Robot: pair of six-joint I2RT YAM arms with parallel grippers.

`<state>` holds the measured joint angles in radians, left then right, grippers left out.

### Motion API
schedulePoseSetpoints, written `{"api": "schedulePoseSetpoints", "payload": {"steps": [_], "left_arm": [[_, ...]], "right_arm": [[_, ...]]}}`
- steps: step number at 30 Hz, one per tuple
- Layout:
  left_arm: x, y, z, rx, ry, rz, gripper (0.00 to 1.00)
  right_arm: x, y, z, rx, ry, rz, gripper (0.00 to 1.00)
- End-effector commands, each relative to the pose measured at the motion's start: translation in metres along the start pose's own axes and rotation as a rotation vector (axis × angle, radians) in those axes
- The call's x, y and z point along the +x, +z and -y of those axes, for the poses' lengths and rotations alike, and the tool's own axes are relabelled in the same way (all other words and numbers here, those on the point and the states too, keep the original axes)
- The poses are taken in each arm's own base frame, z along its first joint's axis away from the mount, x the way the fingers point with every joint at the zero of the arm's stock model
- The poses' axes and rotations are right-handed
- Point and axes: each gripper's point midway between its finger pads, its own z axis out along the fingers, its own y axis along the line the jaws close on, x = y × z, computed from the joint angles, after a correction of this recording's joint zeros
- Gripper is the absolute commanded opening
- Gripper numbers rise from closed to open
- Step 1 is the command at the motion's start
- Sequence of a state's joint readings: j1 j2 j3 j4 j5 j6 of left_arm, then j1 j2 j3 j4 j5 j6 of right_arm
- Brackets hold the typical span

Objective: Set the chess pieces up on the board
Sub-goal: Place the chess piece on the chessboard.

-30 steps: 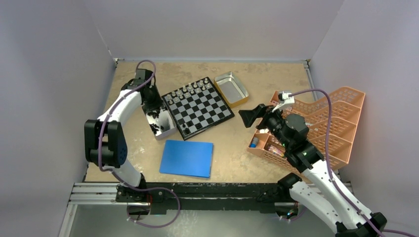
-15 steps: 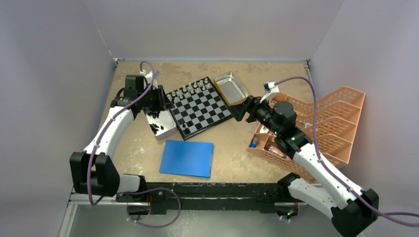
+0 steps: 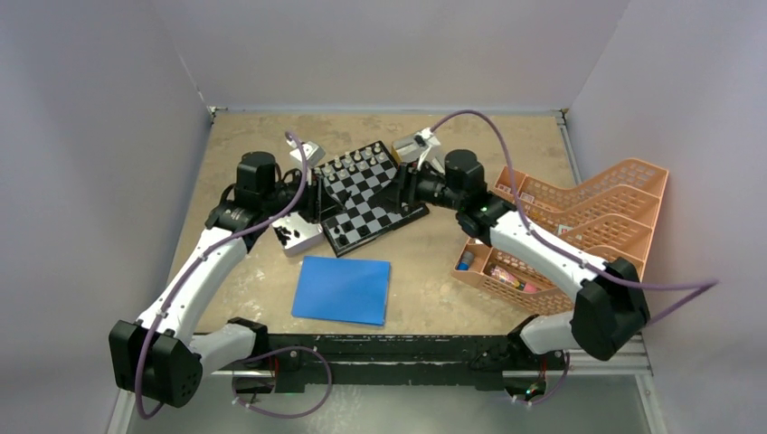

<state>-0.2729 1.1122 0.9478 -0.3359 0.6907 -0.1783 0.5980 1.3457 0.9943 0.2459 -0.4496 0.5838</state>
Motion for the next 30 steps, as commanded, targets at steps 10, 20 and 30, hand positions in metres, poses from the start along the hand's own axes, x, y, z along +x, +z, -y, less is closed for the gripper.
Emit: {"api": "schedulePoseSetpoints", "payload": {"steps": [10,20,30], "left_arm": [[0.001,0.006,0.014,0.125,0.089,0.008,0.07],[0.002,0.008,0.018,0.156,0.093,0.003,0.07],[0.003,0.007,0.020,0.165,0.095,0.002,0.07]], "right_arm": [[-0.011,0.027,-0.049,-0.198,-0.017,-0.008,0.65],[-0.009,0.044,-0.051,-0.210,0.008,-0.033,0.54],[0.005,0.053,-0.057,-0.233,0.015,-0.072,0.39]]}}
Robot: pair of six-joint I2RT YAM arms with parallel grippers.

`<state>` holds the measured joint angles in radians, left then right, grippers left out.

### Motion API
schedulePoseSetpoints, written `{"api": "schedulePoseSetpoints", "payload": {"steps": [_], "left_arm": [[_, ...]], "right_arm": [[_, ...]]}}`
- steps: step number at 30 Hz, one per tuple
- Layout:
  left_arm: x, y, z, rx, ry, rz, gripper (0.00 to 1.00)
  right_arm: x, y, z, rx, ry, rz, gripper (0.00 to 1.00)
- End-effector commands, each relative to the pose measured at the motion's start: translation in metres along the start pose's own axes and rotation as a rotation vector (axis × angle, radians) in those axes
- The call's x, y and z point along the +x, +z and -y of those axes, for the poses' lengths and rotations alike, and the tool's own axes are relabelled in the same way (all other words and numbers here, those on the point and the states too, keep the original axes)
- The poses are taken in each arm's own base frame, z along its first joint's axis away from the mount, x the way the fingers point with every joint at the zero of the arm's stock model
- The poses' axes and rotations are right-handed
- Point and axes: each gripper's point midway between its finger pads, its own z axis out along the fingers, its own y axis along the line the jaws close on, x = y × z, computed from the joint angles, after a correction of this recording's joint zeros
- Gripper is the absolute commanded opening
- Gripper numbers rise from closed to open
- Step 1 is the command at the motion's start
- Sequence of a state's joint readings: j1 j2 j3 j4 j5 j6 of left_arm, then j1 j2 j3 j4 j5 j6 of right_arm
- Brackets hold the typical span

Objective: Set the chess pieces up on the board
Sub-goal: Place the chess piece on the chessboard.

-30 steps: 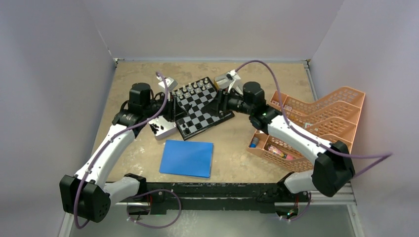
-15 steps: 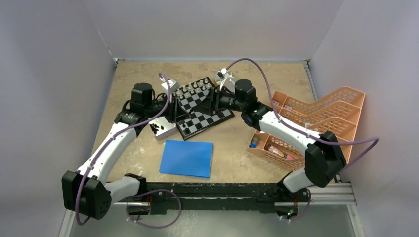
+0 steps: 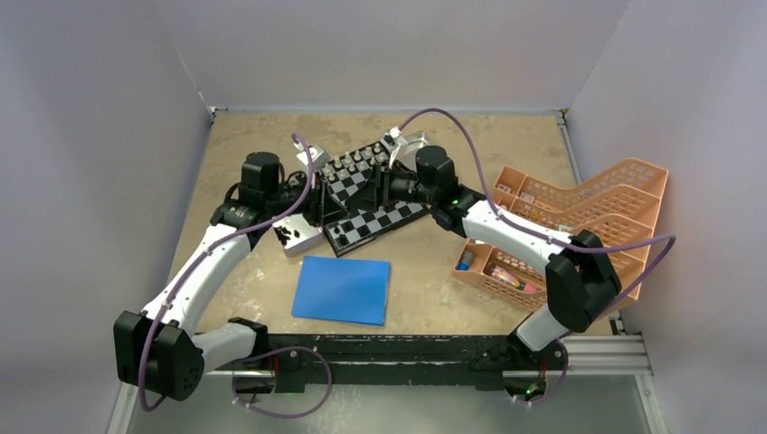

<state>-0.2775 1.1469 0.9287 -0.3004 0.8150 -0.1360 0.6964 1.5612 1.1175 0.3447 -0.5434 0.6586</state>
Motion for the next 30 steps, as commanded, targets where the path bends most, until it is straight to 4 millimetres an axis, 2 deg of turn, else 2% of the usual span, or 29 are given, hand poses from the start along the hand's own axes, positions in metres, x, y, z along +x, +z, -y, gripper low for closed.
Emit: {"api": "schedulePoseSetpoints", "payload": {"steps": [1,4,6,12,19,25,30], "left_arm": [[-0.007,0.000,0.007,0.037,0.066,0.026,0.07],[-0.006,0.000,0.006,0.028,0.058,0.024,0.07],[-0.006,0.000,0.004,0.013,0.047,0.021,0.10],[-0.009,-0.004,-0.003,-0.052,0.008,0.012,0.38],[-0.006,-0.014,-0.009,-0.143,-0.026,0.002,0.50],[-0.011,-0.035,-0.008,-0.251,-0.003,0.069,0.52],[-0.016,-0.054,-0.014,-0.367,0.014,0.139,0.52]], "right_arm": [[-0.016,0.001,-0.028,-0.083,-0.045,0.036,0.36],[-0.016,-0.001,-0.027,-0.070,-0.048,0.047,0.25],[-0.019,-0.004,-0.025,-0.044,-0.059,0.067,0.21],[-0.033,-0.020,-0.002,0.126,-0.100,0.176,0.20],[-0.038,-0.050,0.037,0.363,-0.151,0.283,0.19],[-0.034,-0.064,0.079,0.584,-0.170,0.318,0.18],[-0.021,-0.059,0.104,0.719,-0.189,0.318,0.17]]}}
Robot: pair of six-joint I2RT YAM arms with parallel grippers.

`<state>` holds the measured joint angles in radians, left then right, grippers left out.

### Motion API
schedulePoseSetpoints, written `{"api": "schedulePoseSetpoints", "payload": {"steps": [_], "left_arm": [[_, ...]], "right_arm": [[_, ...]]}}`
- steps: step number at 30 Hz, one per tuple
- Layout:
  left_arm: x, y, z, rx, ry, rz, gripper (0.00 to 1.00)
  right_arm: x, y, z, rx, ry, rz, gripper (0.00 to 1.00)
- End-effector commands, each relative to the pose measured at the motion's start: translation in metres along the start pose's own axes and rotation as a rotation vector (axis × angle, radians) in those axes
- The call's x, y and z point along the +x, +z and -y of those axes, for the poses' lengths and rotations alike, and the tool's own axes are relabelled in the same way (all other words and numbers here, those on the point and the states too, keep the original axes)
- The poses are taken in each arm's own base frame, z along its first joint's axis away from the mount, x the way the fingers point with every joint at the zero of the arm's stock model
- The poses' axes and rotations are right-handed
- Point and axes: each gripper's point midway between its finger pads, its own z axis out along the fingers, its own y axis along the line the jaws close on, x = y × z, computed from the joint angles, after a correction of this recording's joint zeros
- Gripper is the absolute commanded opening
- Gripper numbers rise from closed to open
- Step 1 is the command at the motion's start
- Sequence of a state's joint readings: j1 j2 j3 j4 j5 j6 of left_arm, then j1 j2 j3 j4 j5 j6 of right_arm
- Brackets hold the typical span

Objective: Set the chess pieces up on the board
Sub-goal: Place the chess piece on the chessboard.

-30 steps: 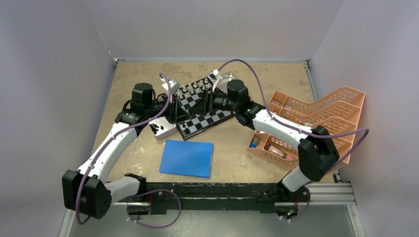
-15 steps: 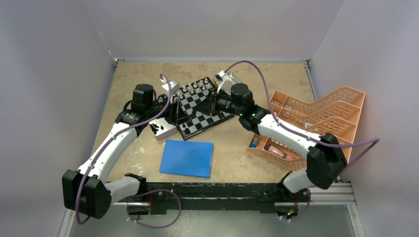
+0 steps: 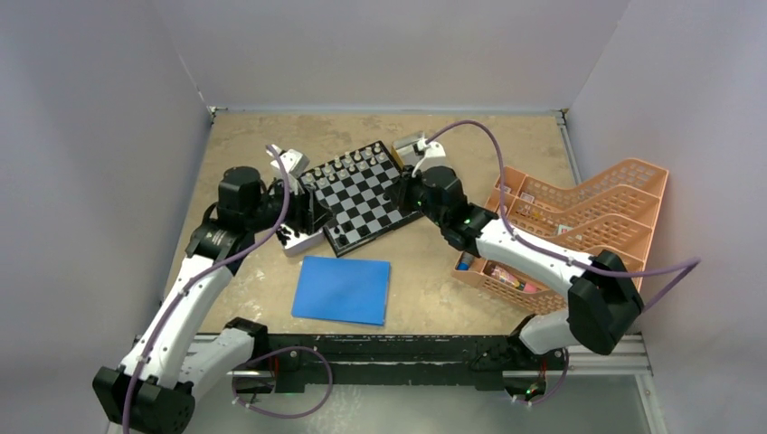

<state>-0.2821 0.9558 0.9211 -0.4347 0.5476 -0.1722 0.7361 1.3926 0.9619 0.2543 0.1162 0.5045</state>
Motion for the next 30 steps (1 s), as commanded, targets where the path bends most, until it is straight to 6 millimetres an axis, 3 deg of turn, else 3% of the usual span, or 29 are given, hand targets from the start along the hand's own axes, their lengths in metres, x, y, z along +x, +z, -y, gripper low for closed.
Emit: {"api": "schedulePoseSetpoints", "payload": {"steps": [1,9,14,21,30], "left_arm": [[-0.012,-0.015,-0.013,-0.131,0.014,0.085,0.52],[-0.014,-0.038,-0.037,-0.313,0.030,0.154,0.52],[-0.016,-0.047,-0.043,-0.368,0.039,0.179,0.53],[-0.023,-0.059,-0.045,-0.410,0.045,0.231,0.55],[-0.022,-0.057,-0.045,-0.408,0.046,0.222,0.56]], "right_arm": [[0.009,0.012,0.024,0.175,-0.067,0.039,0.17],[0.060,0.045,0.054,0.323,-0.118,-0.047,0.18],[0.076,0.057,0.057,0.350,-0.126,-0.062,0.18],[0.086,0.067,0.060,0.374,-0.132,-0.057,0.18],[0.089,0.072,0.059,0.377,-0.138,-0.046,0.20]]}}
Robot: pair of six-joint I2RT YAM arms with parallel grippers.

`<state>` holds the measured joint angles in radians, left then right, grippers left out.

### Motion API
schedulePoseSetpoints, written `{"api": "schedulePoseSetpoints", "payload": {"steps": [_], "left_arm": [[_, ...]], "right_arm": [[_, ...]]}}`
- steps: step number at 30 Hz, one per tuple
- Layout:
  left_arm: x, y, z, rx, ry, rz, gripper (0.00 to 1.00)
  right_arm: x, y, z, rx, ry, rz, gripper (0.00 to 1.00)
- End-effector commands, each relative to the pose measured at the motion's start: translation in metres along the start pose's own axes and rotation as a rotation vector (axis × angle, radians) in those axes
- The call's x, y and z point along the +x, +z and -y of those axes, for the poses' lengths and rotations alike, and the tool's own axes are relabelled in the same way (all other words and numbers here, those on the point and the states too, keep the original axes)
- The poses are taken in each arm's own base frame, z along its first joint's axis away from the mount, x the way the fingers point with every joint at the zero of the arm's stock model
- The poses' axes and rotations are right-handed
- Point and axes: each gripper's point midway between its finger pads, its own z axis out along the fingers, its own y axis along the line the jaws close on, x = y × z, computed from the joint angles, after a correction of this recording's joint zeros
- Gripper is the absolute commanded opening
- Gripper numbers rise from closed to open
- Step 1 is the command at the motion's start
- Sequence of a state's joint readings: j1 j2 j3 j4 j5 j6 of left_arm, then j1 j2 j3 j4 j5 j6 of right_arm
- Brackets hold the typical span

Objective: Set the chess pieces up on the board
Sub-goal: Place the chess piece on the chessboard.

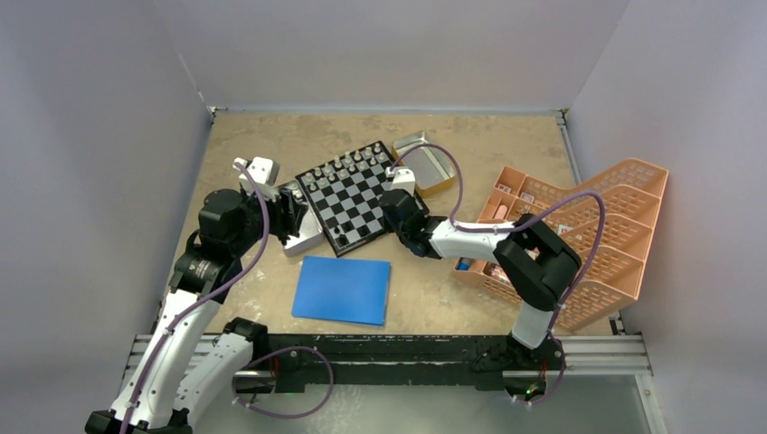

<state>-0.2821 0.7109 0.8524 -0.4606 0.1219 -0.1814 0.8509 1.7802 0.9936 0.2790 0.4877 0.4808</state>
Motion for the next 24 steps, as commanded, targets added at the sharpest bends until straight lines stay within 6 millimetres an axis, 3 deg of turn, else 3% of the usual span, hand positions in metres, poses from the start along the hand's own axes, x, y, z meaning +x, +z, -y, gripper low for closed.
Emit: {"api": "schedulePoseSetpoints", "payload": {"steps": [1,8,16,24], "left_arm": [[-0.006,0.001,0.000,-0.004,0.000,0.023,0.56],[-0.004,0.002,0.000,0.001,0.000,0.016,0.56],[-0.004,0.000,0.001,0.002,-0.003,0.018,0.56],[-0.003,0.001,0.000,0.000,-0.004,0.013,0.56]], "right_arm": [[-0.028,0.003,-0.011,0.000,0.042,0.090,0.21],[-0.019,0.012,-0.013,0.010,0.022,0.073,0.25],[-0.024,0.007,-0.016,0.000,0.023,0.073,0.46],[-0.034,-0.006,-0.022,-0.039,0.040,0.065,0.42]]}}
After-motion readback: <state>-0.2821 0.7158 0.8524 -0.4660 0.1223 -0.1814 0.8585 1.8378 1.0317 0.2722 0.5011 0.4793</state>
